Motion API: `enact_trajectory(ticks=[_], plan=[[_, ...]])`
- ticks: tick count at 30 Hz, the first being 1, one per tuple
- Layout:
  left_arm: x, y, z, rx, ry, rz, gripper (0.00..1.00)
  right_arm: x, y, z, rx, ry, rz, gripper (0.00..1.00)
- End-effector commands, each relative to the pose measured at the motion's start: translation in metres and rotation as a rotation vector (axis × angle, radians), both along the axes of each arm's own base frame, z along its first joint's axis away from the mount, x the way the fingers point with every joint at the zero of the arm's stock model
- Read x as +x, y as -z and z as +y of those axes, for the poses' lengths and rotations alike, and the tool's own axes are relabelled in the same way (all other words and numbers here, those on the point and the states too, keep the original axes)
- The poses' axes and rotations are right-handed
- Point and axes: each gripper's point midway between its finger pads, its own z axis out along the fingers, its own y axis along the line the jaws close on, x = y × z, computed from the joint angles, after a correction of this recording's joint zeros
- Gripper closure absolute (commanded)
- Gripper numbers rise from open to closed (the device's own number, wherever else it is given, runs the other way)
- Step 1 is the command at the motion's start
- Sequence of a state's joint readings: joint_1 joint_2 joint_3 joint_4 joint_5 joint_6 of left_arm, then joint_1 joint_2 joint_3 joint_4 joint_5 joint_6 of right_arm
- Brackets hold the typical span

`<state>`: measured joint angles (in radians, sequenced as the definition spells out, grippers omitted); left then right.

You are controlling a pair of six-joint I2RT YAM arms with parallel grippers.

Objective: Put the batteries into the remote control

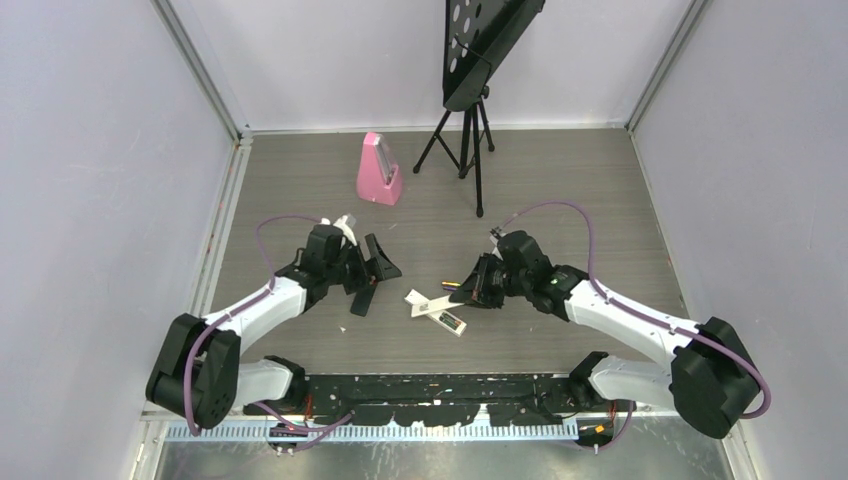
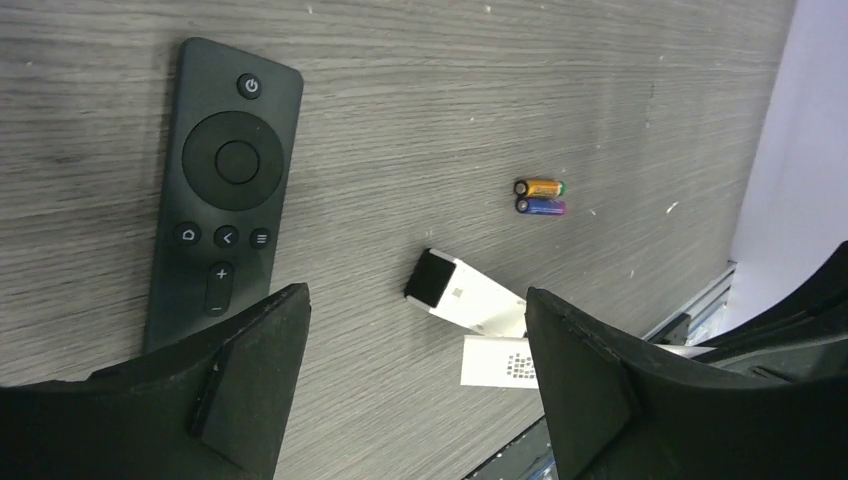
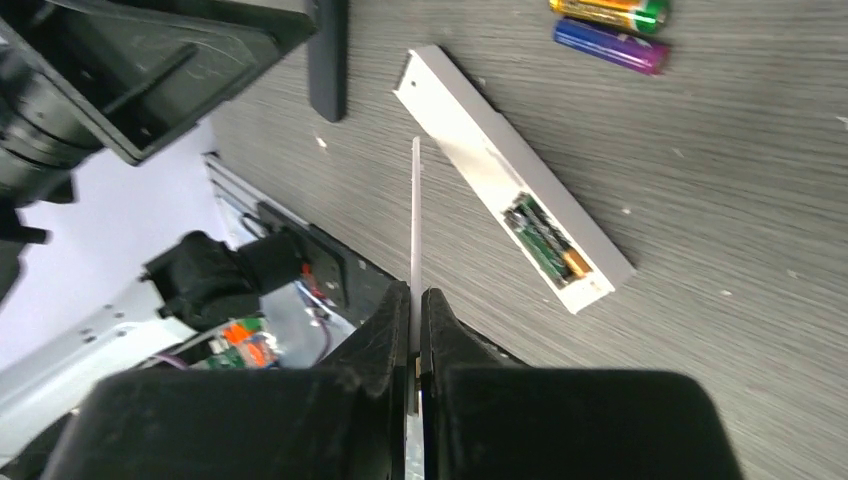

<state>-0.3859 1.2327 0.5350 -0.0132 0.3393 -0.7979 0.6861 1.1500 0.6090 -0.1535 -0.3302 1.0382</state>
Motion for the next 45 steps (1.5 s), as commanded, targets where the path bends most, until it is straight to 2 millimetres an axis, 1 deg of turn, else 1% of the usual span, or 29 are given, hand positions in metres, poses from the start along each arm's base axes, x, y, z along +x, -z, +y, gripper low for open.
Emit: enact_trajectory(ticks=[1,3,6,9,11,19,22,24,29,31,32,35,40,45], plan=[[0.004,-0.001,0.006,0.063,0.03,-0.031,0.2,-0.013,0.0,-0.015,-0.116,-0.079,-0.009,0.99],[0.003,0.002,0.004,0.054,0.042,-0.024,0.21,-0.014,0.002,-0.021,-0.159,-0.086,-0.007,0.99],[0.002,0.003,-0.003,0.022,0.062,-0.016,0.22,-0.017,0.011,-0.03,-0.231,-0.101,0.016,0.99],[0.002,0.003,-0.009,-0.01,0.075,-0.012,0.22,-0.014,0.017,-0.041,-0.309,-0.083,0.008,0.99],[0.0,0.005,-0.011,-0.026,0.081,-0.005,0.23,-0.008,0.016,-0.047,-0.342,-0.06,-0.015,0.99],[-0.008,0.006,-0.02,-0.097,0.107,0.02,0.24,0.006,0.014,-0.058,-0.414,-0.021,-0.061,1.0],[-0.01,0.008,-0.021,-0.112,0.107,0.027,0.24,0.011,0.01,-0.062,-0.419,0.0,-0.079,0.99],[-0.011,0.009,-0.021,-0.119,0.106,0.031,0.25,0.01,0.004,-0.057,-0.387,-0.021,-0.093,0.99],[-0.01,0.01,-0.022,-0.121,0.104,0.031,0.25,-0.006,-0.028,-0.016,-0.133,-0.145,-0.098,0.99],[-0.009,0.011,-0.021,-0.117,0.098,0.032,0.26,-0.005,-0.04,-0.005,-0.044,-0.133,-0.101,0.99],[-0.009,0.011,-0.021,-0.116,0.095,0.029,0.26,-0.001,-0.043,-0.001,-0.017,-0.113,-0.105,0.99],[-0.006,0.01,-0.02,-0.112,0.082,0.018,0.26,0.013,-0.039,0.007,0.036,-0.024,-0.083,0.99],[-0.002,0.006,-0.017,-0.104,0.062,-0.001,0.24,0.04,-0.027,0.008,0.037,0.107,-0.095,0.99],[-0.002,0.004,-0.019,-0.11,0.068,-0.004,0.23,0.049,-0.016,0.011,0.023,0.125,-0.088,0.99]])
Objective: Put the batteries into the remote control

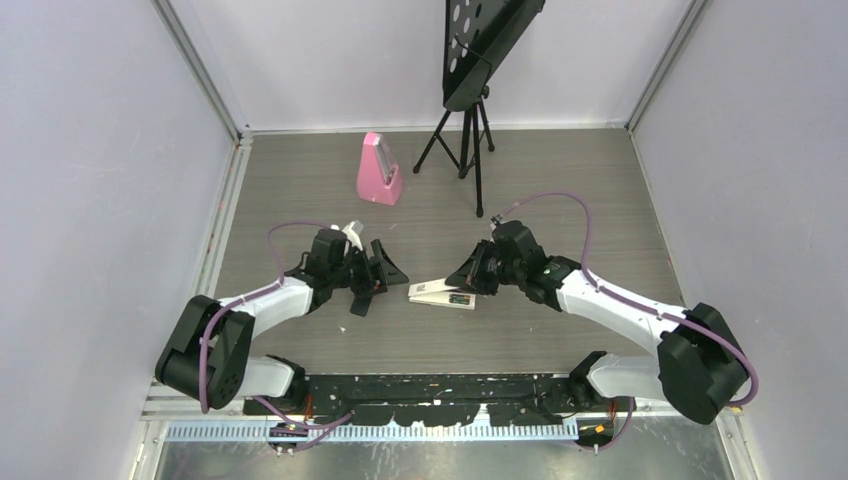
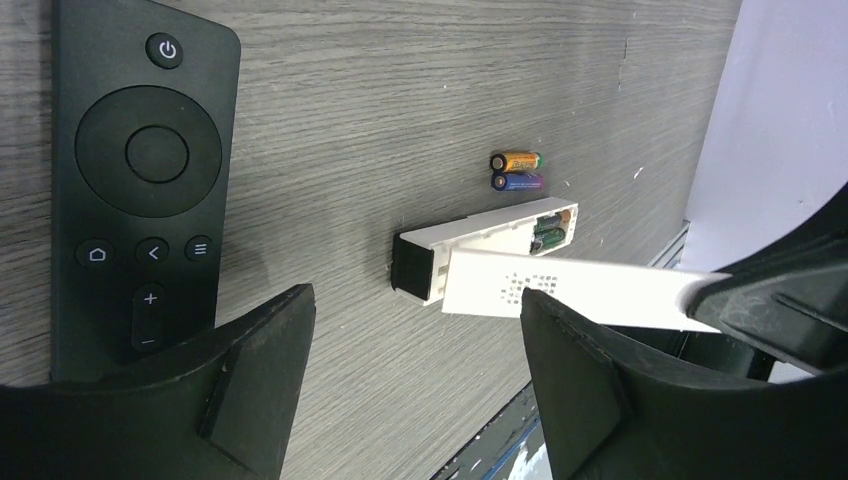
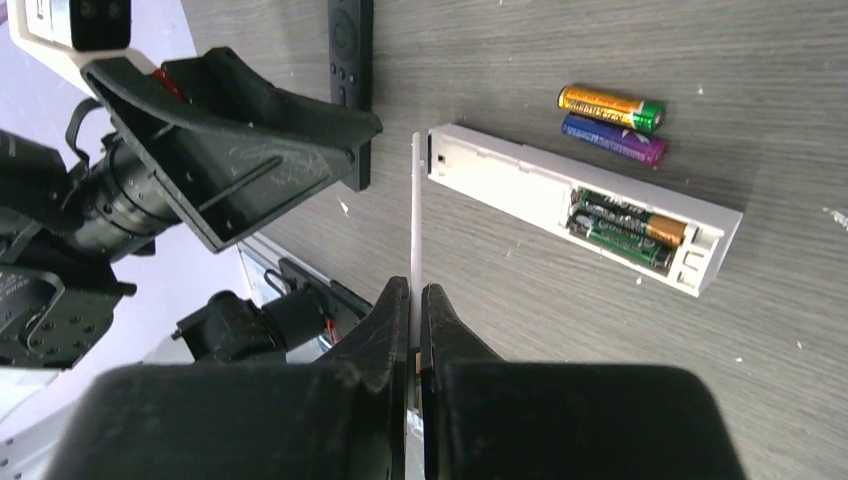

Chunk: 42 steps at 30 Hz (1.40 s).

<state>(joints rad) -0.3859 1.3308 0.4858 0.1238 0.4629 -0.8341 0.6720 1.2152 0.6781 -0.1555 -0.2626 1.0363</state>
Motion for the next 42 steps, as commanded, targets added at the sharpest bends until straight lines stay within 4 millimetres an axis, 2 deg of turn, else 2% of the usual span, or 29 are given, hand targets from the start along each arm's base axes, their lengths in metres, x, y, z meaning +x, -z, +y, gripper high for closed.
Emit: enact_trajectory(ticks=[1,8,12,21,28,34,42], plan=[[0.01,-0.013,-0.002,-0.024,-0.006,-0.066,0.22,0.024,-0.009,0.008,0.039,0.065,-0.058,1.0],[0.008,-0.013,-0.005,-0.037,0.007,-0.066,0.23,0.02,0.013,0.002,-0.014,0.051,0.002,0.99],[0.007,-0.011,-0.006,-0.041,0.014,-0.06,0.28,0.016,0.019,-0.006,-0.021,0.055,0.028,0.99],[0.007,-0.009,-0.008,-0.051,0.022,-0.049,0.29,0.017,-0.004,0.003,0.135,0.031,-0.026,0.99],[0.006,-0.009,-0.008,-0.052,0.025,-0.048,0.29,0.015,0.002,0.003,0.133,0.022,-0.018,0.99],[0.005,-0.007,-0.008,-0.052,0.028,-0.043,0.29,0.012,-0.001,0.003,0.153,0.017,-0.024,0.99],[0.004,-0.006,-0.009,-0.054,0.034,-0.035,0.33,0.006,0.012,-0.005,0.114,0.011,0.002,0.99]])
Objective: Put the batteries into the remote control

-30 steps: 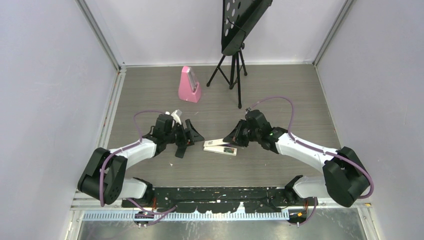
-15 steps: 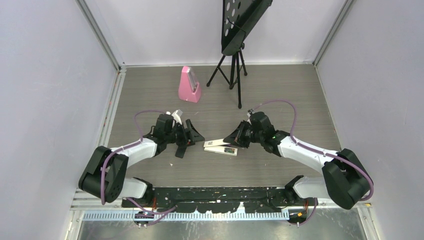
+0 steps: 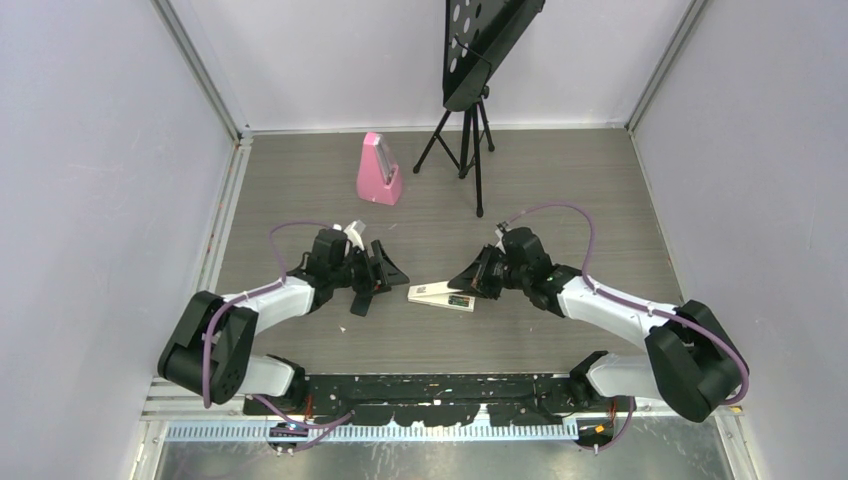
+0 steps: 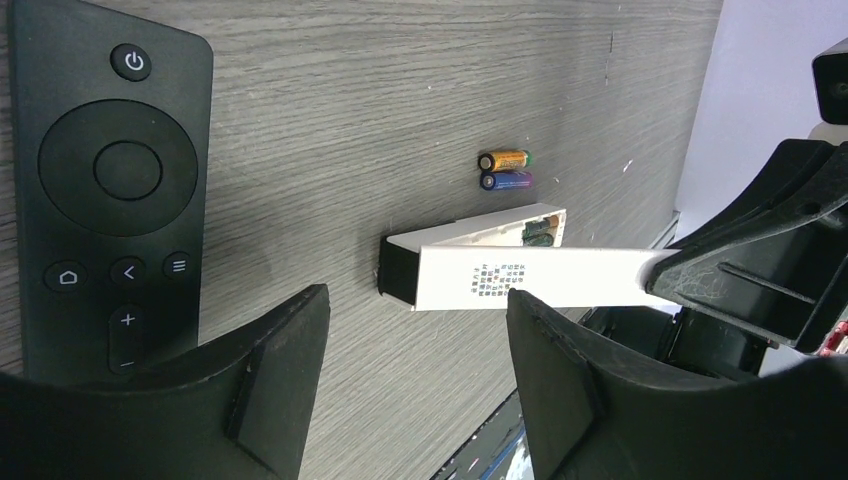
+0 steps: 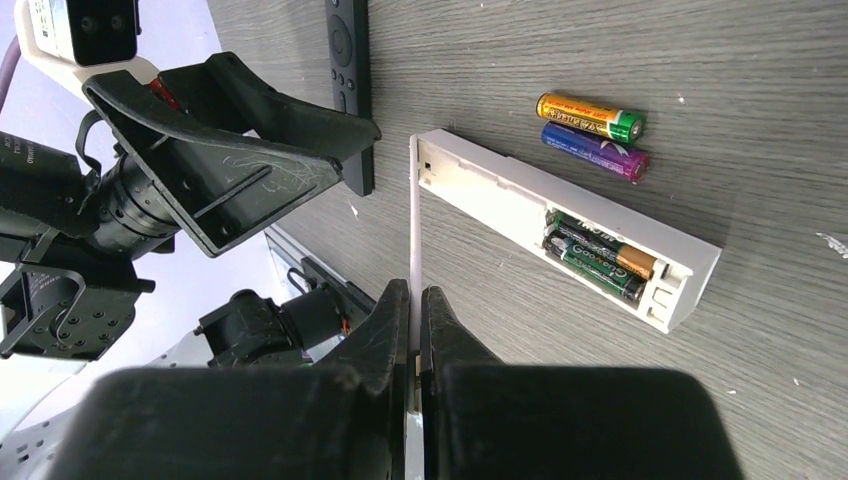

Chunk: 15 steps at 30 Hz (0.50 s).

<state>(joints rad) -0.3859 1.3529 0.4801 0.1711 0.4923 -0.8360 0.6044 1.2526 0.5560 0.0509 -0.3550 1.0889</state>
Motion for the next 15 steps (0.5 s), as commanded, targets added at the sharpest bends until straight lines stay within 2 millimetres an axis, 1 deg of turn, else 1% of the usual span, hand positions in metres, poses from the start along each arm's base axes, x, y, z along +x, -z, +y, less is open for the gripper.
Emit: enact_trajectory(ticks=[1,7,15], plan=[[0.004,-0.005,-0.005,-0.029,0.015,-0.025,0.34,-0.001,-0.005,-0.002,0.012,-0.012,-0.027,0.99],[0.003,-0.003,-0.01,-0.028,0.028,-0.016,0.37,-0.002,0.007,-0.012,-0.055,0.005,-0.012,0.99],[0.003,0.001,-0.015,-0.027,0.047,-0.008,0.4,-0.008,0.031,-0.031,-0.177,0.027,0.044,0.99]])
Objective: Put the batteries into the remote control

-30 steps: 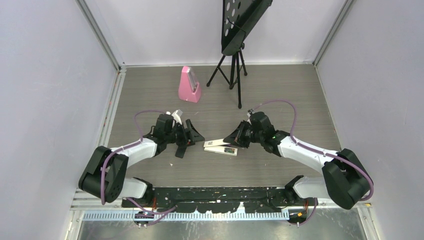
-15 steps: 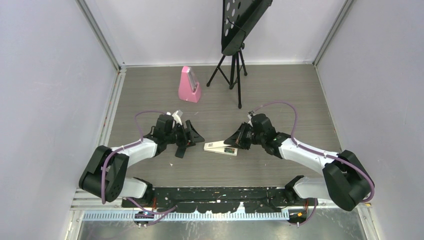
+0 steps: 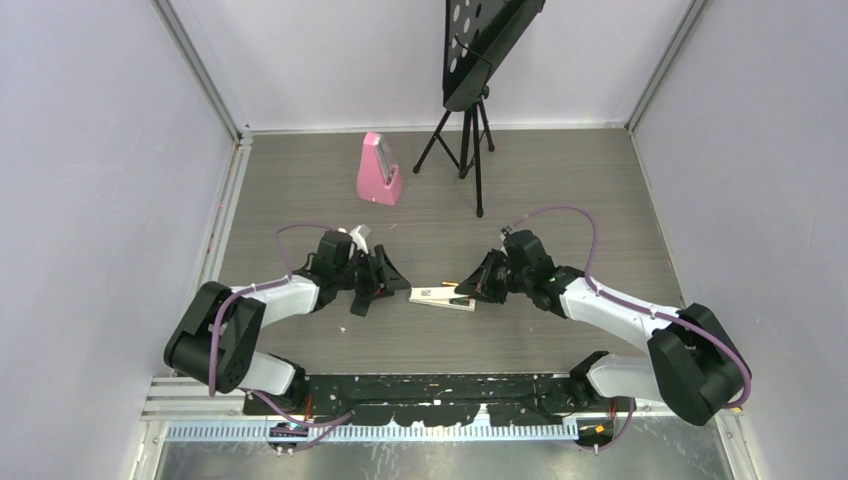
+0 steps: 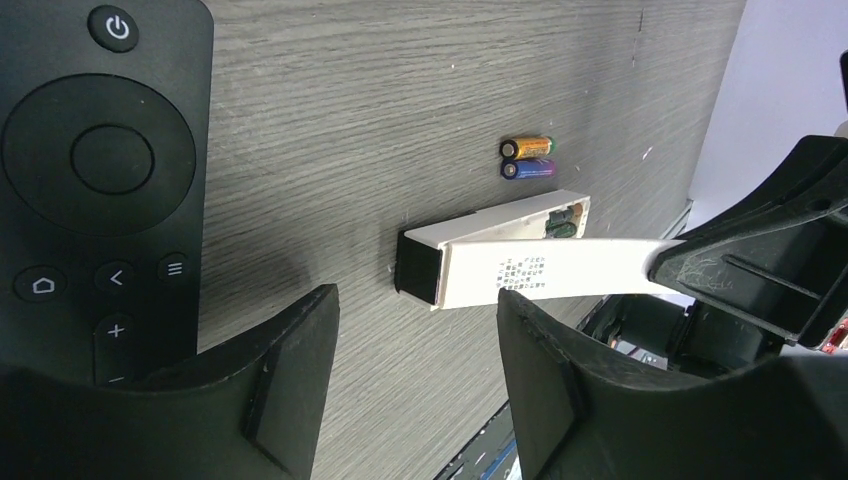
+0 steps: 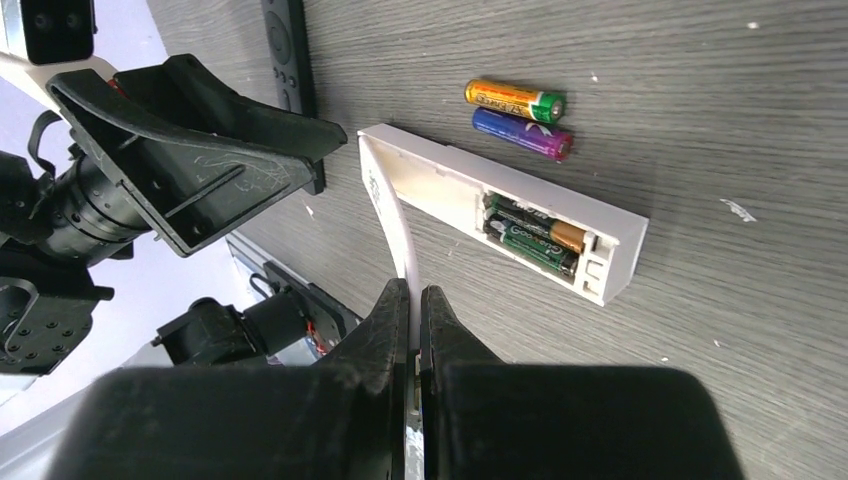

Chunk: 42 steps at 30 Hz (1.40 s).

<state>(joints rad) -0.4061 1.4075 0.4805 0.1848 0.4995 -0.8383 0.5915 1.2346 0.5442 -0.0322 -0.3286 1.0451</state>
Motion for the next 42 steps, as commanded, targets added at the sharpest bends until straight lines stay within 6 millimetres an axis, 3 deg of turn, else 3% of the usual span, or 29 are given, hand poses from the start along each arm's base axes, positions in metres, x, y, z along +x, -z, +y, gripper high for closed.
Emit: enact_trajectory(ticks=[1,21,27,34,42], plan=[[0.009,-0.012,-0.011,-0.038,0.024,-0.048,0.4,-0.002,0.018,-0.017,-0.114,0.022,0.027,0.99],[0.005,0.01,-0.03,0.008,0.073,-0.014,0.46,-0.006,0.059,-0.049,-0.374,-0.004,0.087,0.99],[-0.003,0.02,-0.027,0.042,0.091,0.004,0.51,-0.006,0.061,-0.061,-0.436,0.003,0.078,0.99],[-0.012,0.031,-0.029,0.068,0.139,0.023,0.55,-0.01,0.062,-0.056,-0.42,-0.036,0.081,0.99],[-0.032,0.06,-0.012,0.177,0.163,0.085,0.63,-0.01,0.051,-0.051,-0.389,-0.058,0.068,0.97]])
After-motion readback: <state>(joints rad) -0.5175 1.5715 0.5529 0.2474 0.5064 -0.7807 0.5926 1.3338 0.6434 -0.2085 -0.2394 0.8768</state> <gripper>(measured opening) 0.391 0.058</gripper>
